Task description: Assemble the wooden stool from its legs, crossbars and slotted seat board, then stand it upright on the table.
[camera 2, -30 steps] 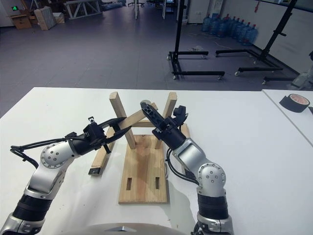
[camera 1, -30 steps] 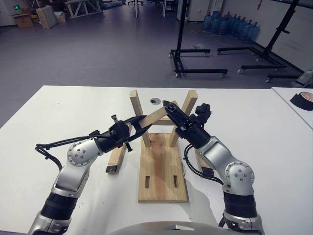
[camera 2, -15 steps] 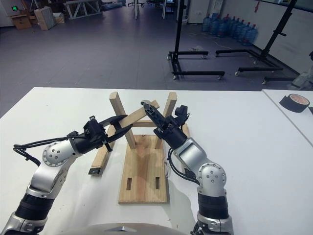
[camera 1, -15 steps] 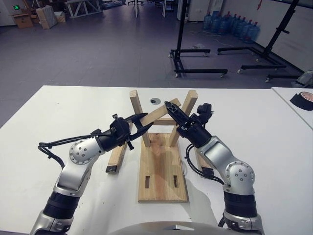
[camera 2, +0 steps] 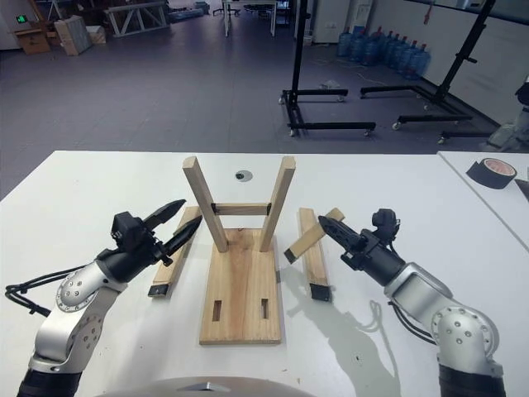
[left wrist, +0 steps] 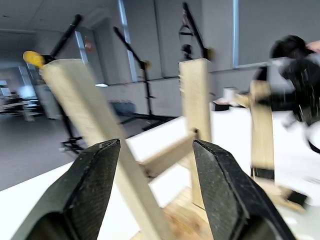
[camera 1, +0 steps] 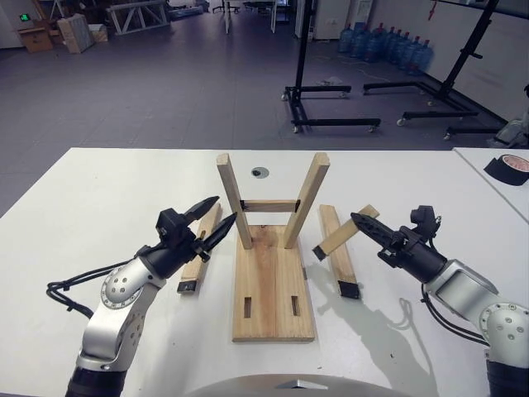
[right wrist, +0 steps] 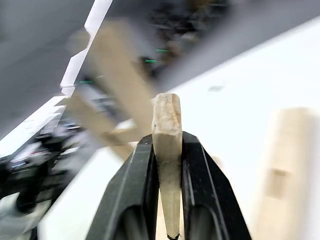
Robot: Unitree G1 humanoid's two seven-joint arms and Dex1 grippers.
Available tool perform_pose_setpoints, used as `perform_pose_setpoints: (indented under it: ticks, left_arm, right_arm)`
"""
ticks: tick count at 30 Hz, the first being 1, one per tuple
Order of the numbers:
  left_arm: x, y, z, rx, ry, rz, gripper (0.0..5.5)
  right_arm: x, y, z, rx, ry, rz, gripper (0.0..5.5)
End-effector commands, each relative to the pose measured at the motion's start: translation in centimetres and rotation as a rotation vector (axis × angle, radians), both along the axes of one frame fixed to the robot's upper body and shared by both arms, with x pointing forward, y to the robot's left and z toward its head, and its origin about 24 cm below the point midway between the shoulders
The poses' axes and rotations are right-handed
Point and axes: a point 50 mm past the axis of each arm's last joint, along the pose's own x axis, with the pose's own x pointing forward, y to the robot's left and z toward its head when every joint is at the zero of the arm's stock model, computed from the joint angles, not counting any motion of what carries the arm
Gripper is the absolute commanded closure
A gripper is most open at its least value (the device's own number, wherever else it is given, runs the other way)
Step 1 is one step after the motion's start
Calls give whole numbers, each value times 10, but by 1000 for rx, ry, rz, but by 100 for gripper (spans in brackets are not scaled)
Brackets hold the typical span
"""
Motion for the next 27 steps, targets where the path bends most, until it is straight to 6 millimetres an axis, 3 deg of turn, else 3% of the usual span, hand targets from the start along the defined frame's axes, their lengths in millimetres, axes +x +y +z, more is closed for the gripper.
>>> perform_pose_setpoints:
  ticks: [1,5,11,20,24,27]
  left_arm:
    - [1,9,7,-78,-17,132,288]
    - [7,19,13,-122,-33,232,288]
    - [10,21,13,-131,-25,273,288]
    - [11,18,12,-130,-8,278,288]
    - [11,17,11,-117,-2,276,288]
    - [11,18,9,-109,2,279,288]
  right_arm:
    - [22,-2,12,-145,-30,-202,510]
    - [24,13,4,-250,22,-383,510]
    - [21,21,-7,-313,72,-466,510]
    - [24,24,-26,-402,122,-454,510]
    - [22,31,-32,-612,44,-370,510]
    - [17,35,-46,-677,59,-323,510]
